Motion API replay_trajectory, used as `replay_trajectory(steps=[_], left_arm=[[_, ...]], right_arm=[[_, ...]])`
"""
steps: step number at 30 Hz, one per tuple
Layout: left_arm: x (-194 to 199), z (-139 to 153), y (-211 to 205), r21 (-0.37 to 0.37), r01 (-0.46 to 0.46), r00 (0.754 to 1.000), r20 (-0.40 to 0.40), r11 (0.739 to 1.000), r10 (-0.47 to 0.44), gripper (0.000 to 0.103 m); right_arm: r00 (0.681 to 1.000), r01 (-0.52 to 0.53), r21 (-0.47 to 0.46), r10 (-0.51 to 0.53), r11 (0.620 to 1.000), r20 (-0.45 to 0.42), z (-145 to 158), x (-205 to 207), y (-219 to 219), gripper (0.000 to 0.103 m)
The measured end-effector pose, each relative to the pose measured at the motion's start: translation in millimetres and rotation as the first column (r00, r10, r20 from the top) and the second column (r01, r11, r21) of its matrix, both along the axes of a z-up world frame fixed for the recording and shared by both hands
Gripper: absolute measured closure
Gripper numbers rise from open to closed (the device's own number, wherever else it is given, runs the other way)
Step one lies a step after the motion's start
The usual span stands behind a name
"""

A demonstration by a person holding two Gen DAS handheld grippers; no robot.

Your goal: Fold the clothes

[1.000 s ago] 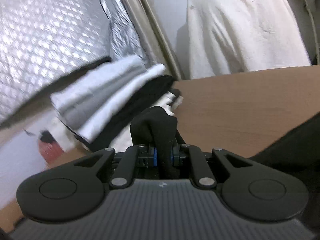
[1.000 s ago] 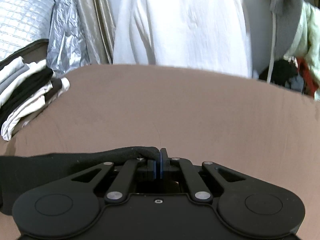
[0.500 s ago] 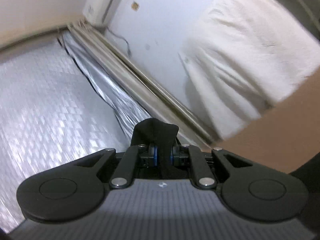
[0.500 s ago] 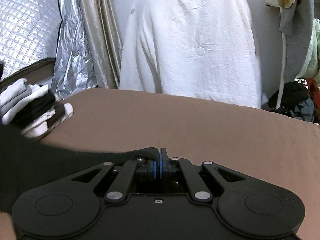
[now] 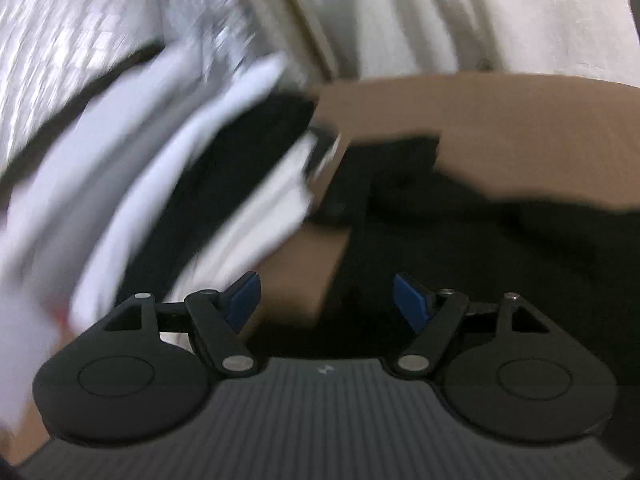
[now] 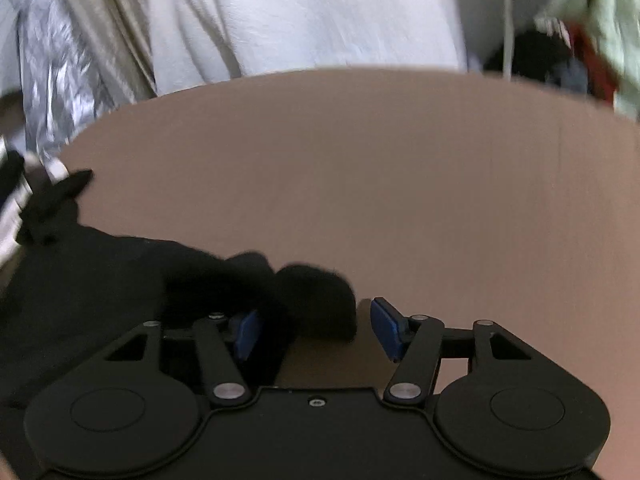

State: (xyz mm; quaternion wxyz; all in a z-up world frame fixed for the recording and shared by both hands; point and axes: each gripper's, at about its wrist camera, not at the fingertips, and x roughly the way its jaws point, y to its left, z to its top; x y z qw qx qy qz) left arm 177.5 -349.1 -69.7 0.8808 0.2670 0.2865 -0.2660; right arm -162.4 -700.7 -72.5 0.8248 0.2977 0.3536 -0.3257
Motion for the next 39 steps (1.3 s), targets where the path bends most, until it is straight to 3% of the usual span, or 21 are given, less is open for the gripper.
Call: replay_trajectory(steps=[3, 5, 7, 10, 12, 14, 17, 19, 22, 26, 29, 31, 33, 34, 35, 39], left_arm=[[-20.8, -21.6, 78.9, -0.077, -0.13, 0.987, -0.103, 0.989, 0.122, 0.029], [-33.3, -38.0, 126.1, -0.122, -0.224, 0.962, -0.184, 0.967, 0.2, 0.029], [-42.1, -55.3, 156.0, -0.1, -0.299, 0.922, -0.287, 0.949, 0.261, 0.029], [-44.7, -50.8, 164.4, -0.102, -0.294, 0.905, -0.349, 0.95, 0.242, 0.029], [-52.0, -42.6, 155.8, -0.103, -0.25, 0.93, -0.301, 0.963, 0.209, 0.028], [-53.6, -45.1, 149.8, -0.091, -0.244, 0.94, -0.266, 0.965, 0.213, 0.023], [-49.1, -49.6, 144.3, -0.061, -0.253, 0.941, -0.246, 0.966, 0.231, 0.023], [-51.2, -47.3, 148.3, -0.069, -0.264, 0.932, -0.275, 0.962, 0.236, 0.023], [-40.2, -42.1, 161.0, -0.144, -0.286, 0.902, -0.373, 0.947, 0.216, 0.023], [-31.9, -42.8, 177.4, -0.202, -0.338, 0.86, -0.463, 0.919, 0.214, 0.022], [-29.8, -47.5, 175.0, -0.186, -0.339, 0.855, -0.469, 0.922, 0.22, 0.022], [-29.8, -48.1, 172.9, -0.172, -0.338, 0.866, -0.443, 0.925, 0.233, 0.022], [-28.9, -47.0, 172.5, -0.156, -0.345, 0.879, -0.4, 0.925, 0.26, 0.022], [-25.0, -44.1, 175.0, -0.149, -0.35, 0.887, -0.369, 0.925, 0.276, 0.022], [-20.9, -41.0, 177.6, -0.141, -0.354, 0.895, -0.337, 0.925, 0.291, 0.022], [-1.5, -20.2, 210.9, -0.144, -0.406, 0.894, -0.266, 0.902, 0.36, 0.022]], right_arm=[[0.999, -0.004, 0.087, 0.0, 0.996, 0.044, 1.3, -9.2, 2.5, 0.038], [0.997, -0.021, 0.145, 0.01, 0.989, 0.075, 1.1, -12.3, 8.1, 0.038], [0.994, -0.043, 0.197, 0.023, 0.979, 0.102, -0.1, -12.4, 18.4, 0.038], [0.996, -0.077, 0.217, 0.064, 0.973, 0.069, 0.3, -10.6, 45.0, 0.038], [0.992, -0.125, 0.2, 0.121, 0.972, 0.033, 6.5, -9.2, 70.0, 0.038], [0.982, -0.187, 0.187, 0.187, 0.964, 0.02, 14.9, -11.2, 98.8, 0.038], [0.955, -0.294, 0.221, 0.281, 0.93, 0.091, 25.4, -23.5, 144.1, 0.038], [0.937, -0.345, 0.268, 0.317, 0.899, 0.145, 28.6, -31.8, 169.9, 0.038], [0.925, -0.374, 0.34, 0.319, 0.863, 0.207, 17.0, -42.8, 206.2, 0.038], [0.929, -0.366, 0.382, 0.315, 0.848, 0.192, -11.9, -30.5, 244.3, 0.038], [0.9, -0.435, 0.246, 0.426, 0.866, 0.093, -15.8, 6.5, 264.3, 0.038], [0.844, -0.533, 0.053, 0.535, 0.844, -0.025, -9.1, 27.7, 283.3, 0.043], [0.788, -0.614, -0.121, 0.598, 0.78, -0.147, -1.1, 38.1, 297.3, 0.092], [0.762, -0.647, -0.18, 0.618, 0.741, -0.195, 4.4, 39.6, 301.1, 0.092], [0.756, -0.654, -0.202, 0.627, 0.729, -0.19, 15.5, 34.5, 298.3, 0.092], [0.772, -0.625, -0.251, 0.633, 0.739, -0.06, 93.1, -9.1, 268.7, 0.093]])
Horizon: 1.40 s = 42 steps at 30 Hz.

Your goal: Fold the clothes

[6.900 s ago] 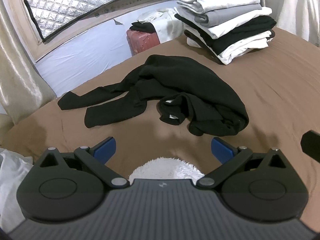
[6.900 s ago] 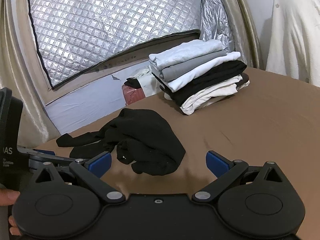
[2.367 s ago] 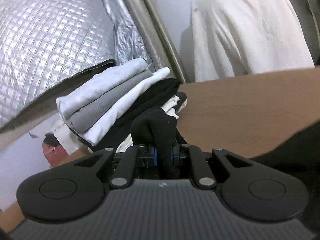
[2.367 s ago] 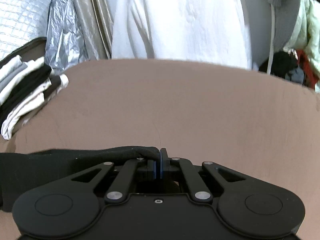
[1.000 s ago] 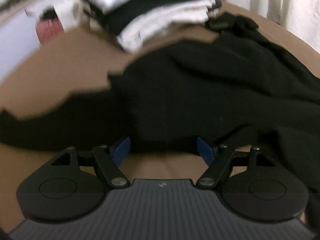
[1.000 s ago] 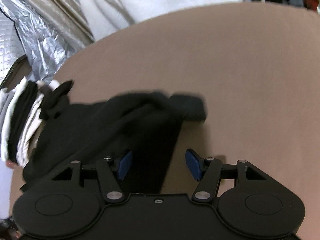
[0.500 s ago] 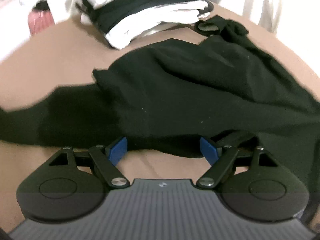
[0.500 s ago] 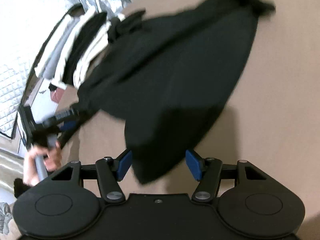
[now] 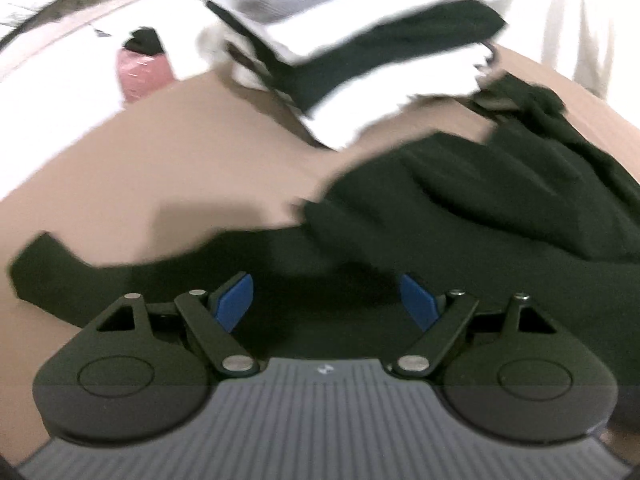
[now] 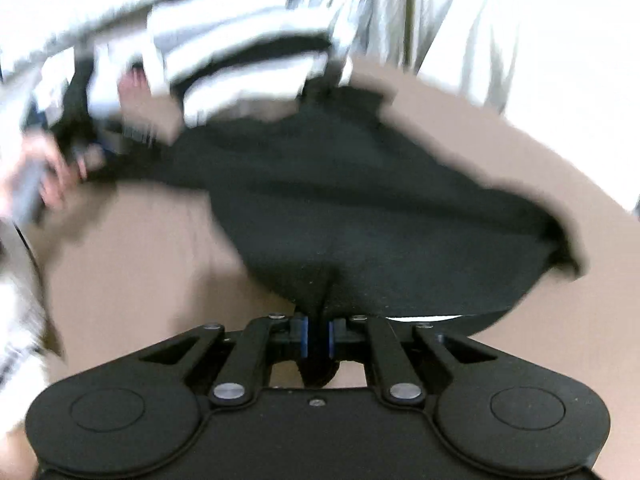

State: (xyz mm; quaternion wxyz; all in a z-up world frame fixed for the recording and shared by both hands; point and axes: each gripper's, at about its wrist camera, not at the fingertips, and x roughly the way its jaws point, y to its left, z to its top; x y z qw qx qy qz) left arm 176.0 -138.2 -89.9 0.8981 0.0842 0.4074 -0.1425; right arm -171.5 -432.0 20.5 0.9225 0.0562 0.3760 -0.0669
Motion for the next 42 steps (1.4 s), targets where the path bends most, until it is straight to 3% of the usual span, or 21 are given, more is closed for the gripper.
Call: replay_trajectory(steps=[2, 4, 5, 7, 10, 13, 17, 20, 22, 25, 26, 27, 28, 30, 33, 36, 37, 39, 41, 42], left_arm=[[3.5, 4.4, 23.4, -0.022, -0.027, 1.0, -0.011, 0.999, 0.027, 0.019], [11.9, -0.7, 39.1, -0.049, -0.056, 0.997, -0.059, 0.997, 0.053, 0.015], [16.2, -3.4, 46.8, -0.062, -0.071, 0.994, -0.084, 0.996, 0.065, 0.015], [25.1, -10.5, 53.2, -0.104, -0.111, 0.985, -0.147, 0.988, 0.095, 0.015], [29.7, -13.6, 55.5, -0.161, -0.13, 0.98, -0.171, 0.978, 0.102, 0.015], [27.6, -11.1, 52.7, -0.168, -0.093, 0.991, -0.113, 0.981, 0.074, 0.015], [35.7, -19.0, 35.9, -0.188, -0.014, 0.992, -0.123, 0.982, -0.01, 0.01], [39.3, -31.1, 7.6, -0.059, 0.049, 0.996, -0.068, 0.997, -0.053, 0.008], [41.3, -43.7, -15.0, 0.064, 0.073, 0.997, -0.018, 0.995, -0.072, 0.0], [45.3, -63.0, -32.2, 0.106, 0.135, 0.99, -0.05, 0.985, -0.13, 0.001], [42.9, -63.2, -31.7, 0.085, 0.146, 0.989, -0.038, 0.986, -0.144, 0.015], [40.9, -58.9, -30.5, 0.055, 0.175, 0.984, -0.04, 0.983, -0.173, 0.071], [35.9, -48.8, -27.7, 0.025, 0.18, 0.984, -0.01, 0.983, -0.18, 0.1], [15.2, -18.7, -20.9, 0.039, 0.168, 0.979, 0.109, 0.985, -0.171, 0.098], [-20.6, 26.5, 9.5, -0.023, 0.132, 0.976, 0.177, 0.991, -0.126, 0.098], [-42.0, 27.4, 29.3, -0.016, 0.208, 0.978, 0.03, 0.978, -0.208, 0.097], [-47.9, 12.8, 30.5, 0.028, 0.254, 0.967, -0.039, 0.967, -0.253, 0.095], [-53.9, -21.4, 26.6, 0.174, 0.256, 0.962, -0.143, 0.951, -0.233, 0.09], [-53.9, -23.4, 21.7, 0.217, 0.266, 0.96, -0.15, 0.939, -0.237, 0.087], [-53.7, -15.1, 21.8, 0.203, 0.254, 0.964, -0.129, 0.946, -0.231, 0.077]], right_arm=[[0.999, -0.027, 0.058, 0.025, 0.998, 0.02, 32.1, -25.2, -15.1, 0.093], [0.995, -0.081, 0.109, 0.086, 0.991, -0.045, 38.5, -40.0, -24.2, 0.093], [0.988, -0.09, 0.089, 0.1, 0.992, -0.116, 30.4, -39.0, -24.2, 0.093], [0.945, -0.144, 0.081, 0.161, 0.986, -0.286, -2.1, -29.8, -17.0, 0.093], [0.866, -0.239, 0.114, 0.265, 0.964, -0.424, -46.8, -21.4, 2.4, 0.093], [0.847, -0.26, 0.099, 0.276, 0.961, -0.455, -55.7, -23.6, 4.8, 0.093], [0.881, -0.174, 0.196, 0.241, 0.965, -0.407, -51.6, -28.1, -19.6, 0.093], [0.901, -0.139, 0.234, 0.221, 0.962, -0.373, -47.8, -30.2, -31.3, 0.092], [0.907, -0.114, 0.245, 0.201, 0.963, -0.369, -48.0, -28.3, -31.1, 0.092], [0.916, -0.107, 0.23, 0.186, 0.967, -0.355, -42.4, -32.2, -35.6, 0.092], [0.92, -0.112, 0.204, 0.178, 0.973, -0.348, -40.6, -33.0, -37.2, 0.093], [0.929, -0.123, 0.145, 0.166, 0.982, -0.331, -33.6, -33.9, -37.6, 0.093], [0.94, -0.143, 0.07, 0.158, 0.987, -0.301, -23.3, -32.9, -37.5, 0.093], [0.954, -0.181, -0.027, 0.169, 0.983, -0.248, 1.5, -36.6, -36.6, 0.093], [0.943, -0.219, 0.008, 0.214, 0.976, -0.256, 36.0, -51.2, -39.1, 0.093], [0.886, -0.3, 0.02, 0.286, 0.954, -0.365, 31.0, -69.2, -29.8, 0.093], [0.866, -0.309, 0.033, 0.296, 0.95, -0.404, 22.0, -73.3, -30.3, 0.093], [0.82, -0.326, 0.059, 0.313, 0.944, -0.479, 4.0, -81.6, -31.5, 0.09], [0.778, -0.336, 0.084, 0.327, 0.938, -0.537, -11.2, -89.2, -34.0, 0.082], [0.789, -0.327, 0.09, 0.324, 0.941, -0.522, -9.8, -91.1, -39.4, 0.071]])
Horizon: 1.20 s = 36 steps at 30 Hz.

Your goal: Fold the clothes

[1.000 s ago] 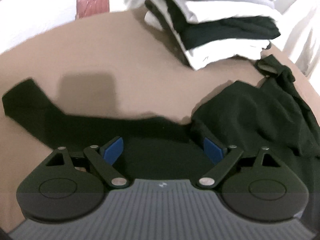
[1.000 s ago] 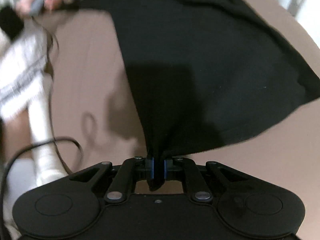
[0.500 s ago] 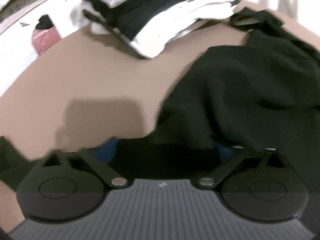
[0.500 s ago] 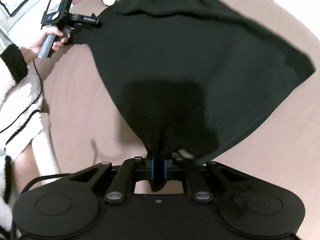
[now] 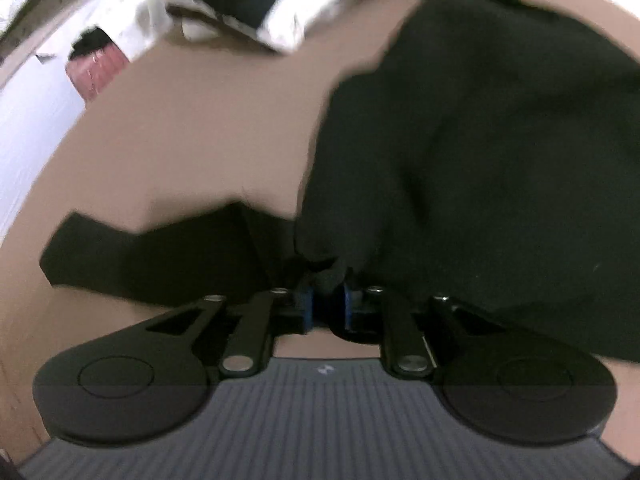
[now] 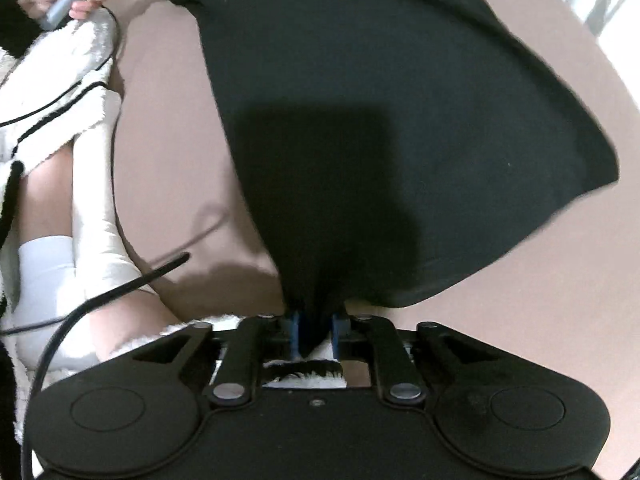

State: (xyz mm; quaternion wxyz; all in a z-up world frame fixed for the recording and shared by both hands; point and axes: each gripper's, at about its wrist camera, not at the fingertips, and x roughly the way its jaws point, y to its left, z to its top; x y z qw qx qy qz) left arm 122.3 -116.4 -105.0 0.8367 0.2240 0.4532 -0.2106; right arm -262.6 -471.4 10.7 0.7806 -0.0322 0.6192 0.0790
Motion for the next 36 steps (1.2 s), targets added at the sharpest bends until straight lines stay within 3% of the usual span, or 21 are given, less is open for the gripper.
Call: replay_trajectory(steps=[3, 5, 8, 12, 16, 19, 20, 23, 24, 26, 29, 30, 32, 34, 35, 36], left_arm=[[-4.8, 32.1, 8.1, -0.149, 0.01, 0.998, 0.056, 0.989, -0.001, 0.049], [-7.4, 52.8, 9.9, -0.268, 0.051, 0.997, 0.071, 0.962, -0.033, 0.043], [-1.5, 72.3, -10.8, -0.36, 0.099, 0.994, 0.087, 0.928, -0.072, 0.032], [24.2, 71.6, -75.8, -0.384, 0.118, 0.993, 0.041, 0.916, -0.111, 0.031], [53.3, 66.3, -143.8, -0.388, 0.108, 0.993, 0.003, 0.915, -0.116, 0.031], [72.6, 61.7, -182.7, -0.42, 0.108, 0.991, -0.028, 0.901, -0.131, 0.031], [79.6, 60.0, -192.2, -0.431, 0.108, 0.99, -0.036, 0.896, -0.137, 0.031], [103.7, 44.3, -229.4, -0.417, 0.078, 0.99, -0.075, 0.906, -0.12, 0.031], [113.2, 37.0, -241.9, -0.409, 0.066, 0.988, -0.1, 0.91, -0.116, 0.031], [132.1, 23.8, -260.7, -0.404, 0.032, 0.984, -0.148, 0.914, -0.099, 0.031], [159.5, 5.5, -283.8, -0.42, -0.046, 0.975, -0.215, 0.906, -0.05, 0.031], [163.7, 1.9, -291.0, -0.417, -0.046, 0.978, -0.203, 0.908, -0.044, 0.031], [168.1, -3.7, -308.1, -0.399, -0.009, 0.988, -0.143, 0.917, -0.052, 0.031], [167.1, -11.5, -331.2, -0.329, 0.035, 0.996, -0.062, 0.944, -0.059, 0.038], [166.0, -14.5, -341.1, -0.287, 0.06, 0.996, -0.049, 0.956, -0.078, 0.077], [162.7, -14.9, -352.2, -0.24, 0.089, 0.995, -0.018, 0.967, -0.097, 0.093]], right_arm=[[0.988, 0.078, 0.067, -0.086, 0.995, 0.125, 23.0, -6.4, -26.8, 0.05], [0.959, 0.173, 0.109, -0.192, 0.979, 0.209, 36.7, -3.9, -59.6, 0.048], [0.881, 0.303, 0.186, -0.349, 0.935, 0.321, 57.1, -0.2, -108.7, 0.044], [0.752, 0.503, 0.211, -0.545, 0.838, 0.371, 50.8, 38.5, -189.3, 0.044], [0.517, 0.705, 0.354, -0.787, 0.615, 0.337, 16.2, 67.7, -263.9, 0.044], [0.297, 0.782, 0.434, -0.88, 0.447, 0.372, -7.3, 45.3, -278.6, 0.044], [0.281, 0.768, 0.47, -0.889, 0.435, 0.362, -17.7, 39.0, -268.9, 0.044], [0.388, 0.692, 0.513, -0.861, 0.508, 0.329, -25.8, 32.9, -274.6, 0.044], [0.459, 0.662, 0.483, -0.819, 0.573, 0.344, -24.5, 35.4, -277.1, 0.043], [0.556, 0.597, 0.434, -0.738, 0.675, 0.383, -23.3, 36.5, -280.1, 0.036], [0.632, 0.545, 0.396, -0.672, 0.739, 0.385, -40.4, 41.8, -276.9, 0.026], [0.638, 0.558, 0.343, -0.655, 0.756, 0.405, -47.0, 40.8, -276.1, 0.026], [0.589, 0.603, 0.264, -0.643, 0.753, 0.489, -57.8, 51.2, -268.0, 0.026], [0.537, 0.599, 0.365, -0.696, 0.712, 0.477, -73.2, 60.5, -280.9, 0.026], [0.52, 0.594, 0.429, -0.732, 0.68, 0.441, -83.8, 66.4, -288.2, 0.028], [0.508, 0.615, 0.458, -0.766, 0.642, 0.393, -95.4, 72.0, -292.5, 0.046]])
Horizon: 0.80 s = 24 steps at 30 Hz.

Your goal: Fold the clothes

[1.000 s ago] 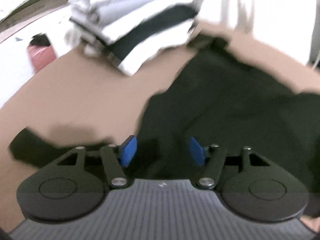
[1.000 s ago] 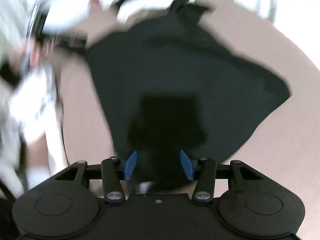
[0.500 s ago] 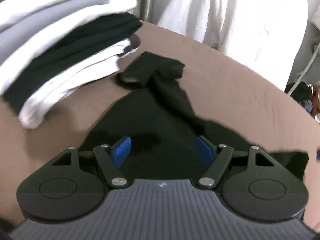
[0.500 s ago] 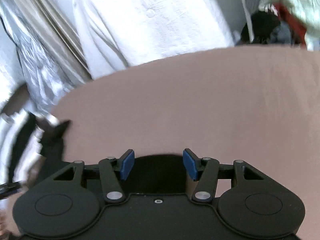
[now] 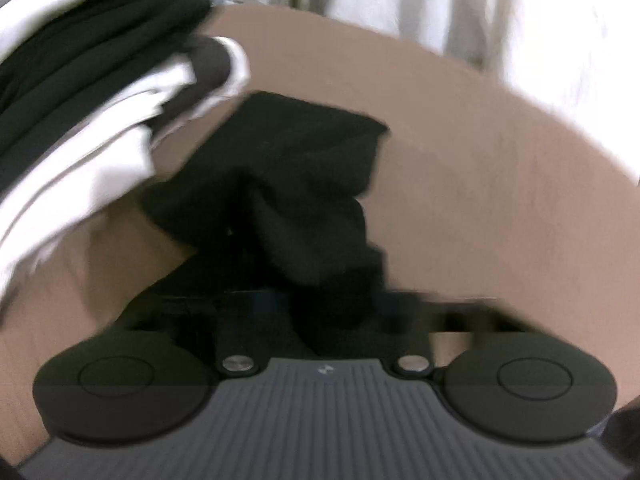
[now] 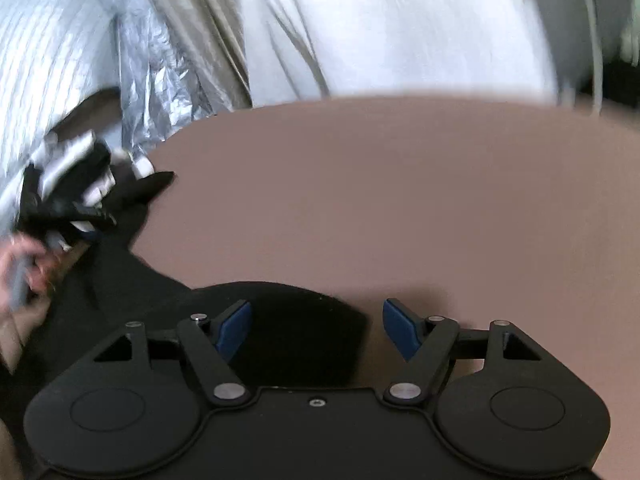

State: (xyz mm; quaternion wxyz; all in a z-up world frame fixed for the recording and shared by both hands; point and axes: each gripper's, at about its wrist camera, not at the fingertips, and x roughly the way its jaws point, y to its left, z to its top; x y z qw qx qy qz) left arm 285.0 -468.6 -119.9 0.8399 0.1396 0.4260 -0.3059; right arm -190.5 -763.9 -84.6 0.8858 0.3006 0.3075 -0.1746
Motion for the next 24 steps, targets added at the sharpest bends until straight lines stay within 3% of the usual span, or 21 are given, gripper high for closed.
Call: replay_trajectory(steps=[1, 2, 3, 5, 7, 9, 11, 13, 15, 18, 19, 21, 23, 24], left_arm=[[-3.5, -0.2, -11.2, 0.047, 0.02, 0.999, 0.036, 0.999, -0.021, 0.094], [-9.9, 4.8, -14.5, 0.058, 0.037, 0.996, 0.083, 0.998, -0.042, 0.094], [-18.0, 13.8, -21.1, 0.067, 0.065, 0.985, 0.156, 0.996, -0.074, 0.094], [-27.8, 29.7, -38.2, 0.098, 0.085, 0.953, 0.284, 0.992, -0.109, 0.094], [-25.6, 39.8, -61.6, 0.089, 0.085, 0.938, 0.328, 0.992, -0.11, 0.094], [-23.4, 45.6, -86.2, 0.088, 0.078, 0.922, 0.373, 0.993, -0.106, 0.094], [-23.5, 42.2, -109.8, 0.117, 0.067, 0.9, 0.422, 0.991, -0.111, 0.094], [-23.5, 35.8, -129.0, 0.125, 0.078, 0.9, 0.419, 0.989, -0.124, 0.094], [-27.5, 32.5, -143.8, 0.126, 0.09, 0.9, 0.413, 0.988, -0.135, 0.092], [-38.6, 39.6, -156.5, 0.136, 0.11, 0.92, 0.361, 0.985, -0.152, 0.073], [-43.5, 45.7, -151.7, 0.119, 0.133, 0.915, 0.366, 0.984, -0.168, 0.066], [-57.1, 59.2, -136.6, 0.099, 0.172, 0.898, 0.393, 0.98, -0.197, 0.034], [-70.7, 71.9, -112.4, 0.095, 0.195, 0.883, 0.416, 0.976, -0.217, 0.024], [-75.8, 77.7, -97.7, 0.092, 0.211, 0.883, 0.408, 0.973, -0.23, 0.024]], right_arm=[[1.0, 0.007, -0.016, -0.007, 1.0, -0.015, -3.9, 2.9, 5.0, 0.058], [1.0, -0.018, -0.081, 0.017, 0.997, -0.02, -0.2, 6.4, 12.9, 0.088], [0.999, -0.032, -0.139, 0.03, 0.99, -0.012, 6.0, 7.3, 19.2, 0.091], [0.997, 0.014, -0.214, 0.002, 0.977, 0.078, 32.1, -4.3, 23.1, 0.091], [0.986, 0.069, -0.225, -0.032, 0.972, 0.165, 55.5, -15.3, 20.8, 0.091], [0.983, 0.118, -0.25, -0.077, 0.961, 0.168, 61.2, -21.3, 13.7, 0.092], [0.977, 0.174, -0.2, -0.145, 0.964, 0.154, 55.1, -30.8, -4.6, 0.092], [0.968, 0.225, -0.135, -0.206, 0.965, 0.143, 42.3, -43.1, -23.6, 0.092], [0.963, 0.254, -0.129, -0.239, 0.959, 0.121, 28.7, -43.8, -33.5, 0.092], [0.966, 0.26, -0.164, -0.255, 0.952, 0.048, 8.6, -13.0, -34.9, 0.088], [0.963, 0.268, -0.179, -0.271, 0.947, 0.005, 1.8, -4.5, -34.7, 0.084], [0.948, 0.296, -0.216, -0.314, 0.93, -0.054, -9.4, 15.5, -28.3, 0.074], [0.932, 0.339, -0.222, -0.358, 0.914, -0.05, -9.5, 9.1, -24.1, 0.06], [0.925, 0.355, -0.215, -0.375, 0.91, -0.057, -8.4, 6.4, -22.4, 0.058]])
